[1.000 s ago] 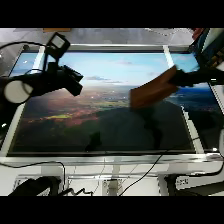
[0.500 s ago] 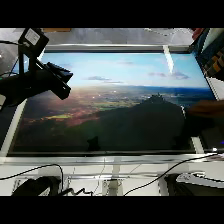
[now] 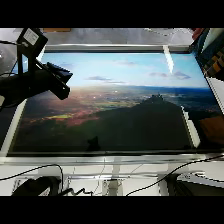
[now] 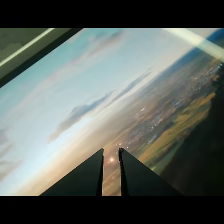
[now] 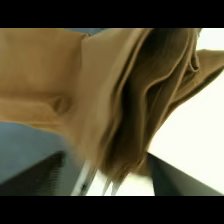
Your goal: Fold the clothes and pants, and hang the long-sleeved shirts on hangers.
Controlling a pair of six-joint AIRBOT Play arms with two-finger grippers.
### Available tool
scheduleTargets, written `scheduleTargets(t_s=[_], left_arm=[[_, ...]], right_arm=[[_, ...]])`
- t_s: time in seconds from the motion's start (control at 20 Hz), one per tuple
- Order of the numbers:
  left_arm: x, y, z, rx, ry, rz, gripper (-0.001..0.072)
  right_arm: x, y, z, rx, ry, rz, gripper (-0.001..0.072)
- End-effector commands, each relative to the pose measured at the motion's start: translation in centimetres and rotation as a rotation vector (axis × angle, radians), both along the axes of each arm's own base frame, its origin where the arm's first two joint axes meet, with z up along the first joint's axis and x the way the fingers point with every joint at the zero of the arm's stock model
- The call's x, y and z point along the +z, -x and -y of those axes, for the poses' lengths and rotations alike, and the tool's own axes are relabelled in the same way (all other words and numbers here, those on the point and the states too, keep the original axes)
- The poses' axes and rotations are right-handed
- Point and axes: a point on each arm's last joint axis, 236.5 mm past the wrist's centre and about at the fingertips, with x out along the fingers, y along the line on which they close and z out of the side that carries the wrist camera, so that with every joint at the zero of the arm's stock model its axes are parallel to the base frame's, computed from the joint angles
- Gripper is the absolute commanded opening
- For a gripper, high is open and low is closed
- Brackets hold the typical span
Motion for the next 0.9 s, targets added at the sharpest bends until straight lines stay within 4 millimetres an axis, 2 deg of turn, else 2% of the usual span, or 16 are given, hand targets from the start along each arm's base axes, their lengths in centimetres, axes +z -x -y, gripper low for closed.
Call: scheduleTargets(t_s=[0.0,0.1,0.25,0.3,0.4,0.55,0.65,0.75,0.85], left_arm=[[0.0,0.0,0.0,0.001,0.0,0.001,0.011],[0.0,0.0,0.0,0.001,0.001,0.001,0.011],[0.0,0.0,0.0,0.001,0.0,0.001,0.011],[0.0,0.0,0.0,0.001,0.001,0.001,0.011],[0.0,0.0,0.0,0.001,0.0,0.001,0.011],[0.0,0.0,0.0,0.001,0.0,0.001,0.011],[0.0,0.0,0.0,0.001,0.0,0.001,0.011],[0.0,0.0,0.0,0.001,0.0,0.001,0.011],[0.0,0.0,0.0,0.001,0.0,0.001,0.011]], right_arm=[[-0.4,1.3,-0.9,-0.018,-0.044,-0.049,0.0649],[-0.4,1.2,-1.1,-0.015,-0.054,-0.042,0.0636],[-0.4,-0.1,-1.6,0.006,-0.068,-0.002,0.0362],[-0.4,-1.0,-2.1,0.025,-0.077,0.012,0.0213],[-0.4,-2.9,-3.2,0.082,-0.078,0.019,0.0012],[-0.3,-7.9,-6.2,0.24,-0.051,0.028,0.0014],[0.0,-12.4,-9.2,0.392,-0.008,0.049,0.0014],[0.4,-17.4,-13.3,0.58,0.048,0.093,0.0014],[1.1,-22.3,-19.1,0.798,0.11,0.151,0.0014]])
